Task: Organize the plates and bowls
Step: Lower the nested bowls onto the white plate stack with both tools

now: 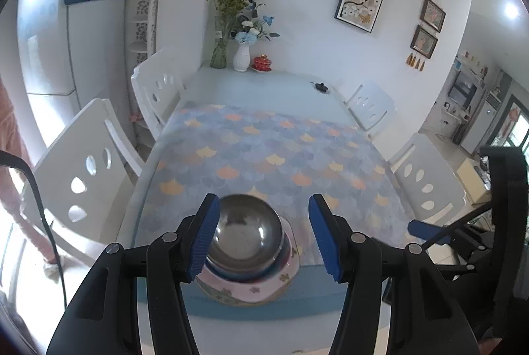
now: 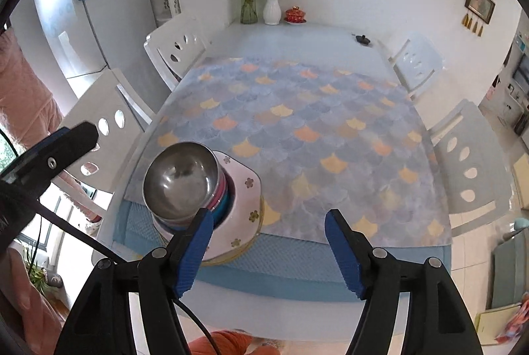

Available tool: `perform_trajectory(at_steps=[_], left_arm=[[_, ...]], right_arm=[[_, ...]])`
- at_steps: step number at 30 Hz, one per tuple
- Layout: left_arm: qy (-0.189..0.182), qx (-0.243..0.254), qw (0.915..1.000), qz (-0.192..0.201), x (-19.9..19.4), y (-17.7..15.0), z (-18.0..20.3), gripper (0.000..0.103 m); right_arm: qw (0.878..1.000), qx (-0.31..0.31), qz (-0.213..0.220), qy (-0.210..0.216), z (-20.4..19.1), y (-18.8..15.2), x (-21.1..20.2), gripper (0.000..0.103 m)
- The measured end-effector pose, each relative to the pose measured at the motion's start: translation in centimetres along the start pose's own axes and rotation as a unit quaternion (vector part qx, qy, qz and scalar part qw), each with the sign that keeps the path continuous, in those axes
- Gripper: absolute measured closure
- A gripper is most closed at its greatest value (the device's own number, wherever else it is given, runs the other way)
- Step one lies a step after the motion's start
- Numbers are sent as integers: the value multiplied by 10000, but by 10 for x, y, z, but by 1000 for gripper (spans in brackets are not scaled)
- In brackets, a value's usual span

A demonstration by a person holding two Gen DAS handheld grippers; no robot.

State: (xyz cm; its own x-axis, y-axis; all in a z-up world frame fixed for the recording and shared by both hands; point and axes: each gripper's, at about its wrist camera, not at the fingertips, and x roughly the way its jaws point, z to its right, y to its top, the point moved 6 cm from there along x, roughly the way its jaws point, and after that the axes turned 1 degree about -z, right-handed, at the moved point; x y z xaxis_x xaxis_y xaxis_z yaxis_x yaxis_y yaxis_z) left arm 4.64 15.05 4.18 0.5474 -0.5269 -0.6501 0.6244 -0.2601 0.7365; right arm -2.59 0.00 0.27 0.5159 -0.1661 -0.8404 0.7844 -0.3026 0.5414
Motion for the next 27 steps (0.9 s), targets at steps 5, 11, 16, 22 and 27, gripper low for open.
perform_trajectory(at_steps=[5, 11, 16, 22, 27], left_arm=[[37, -164, 9997, -158, -17, -23, 14, 41], [375, -157, 9992, 11, -42, -35, 26, 29], [892, 147, 9959, 34, -52, -43, 42, 18], [1307, 541, 9898, 194, -64, -46, 60, 1], [1621, 725, 9810, 779, -65, -24, 64, 1]], right_arm=[[9997, 210, -27, 115, 13, -18, -18, 35], [9987, 457, -51, 197, 22, -47, -37, 35], [9981, 245, 386, -421, 28, -66, -62, 34], [9958, 442, 611, -523, 43, -80, -75, 17], [9949, 585, 493, -654, 52, -80, -72, 17]])
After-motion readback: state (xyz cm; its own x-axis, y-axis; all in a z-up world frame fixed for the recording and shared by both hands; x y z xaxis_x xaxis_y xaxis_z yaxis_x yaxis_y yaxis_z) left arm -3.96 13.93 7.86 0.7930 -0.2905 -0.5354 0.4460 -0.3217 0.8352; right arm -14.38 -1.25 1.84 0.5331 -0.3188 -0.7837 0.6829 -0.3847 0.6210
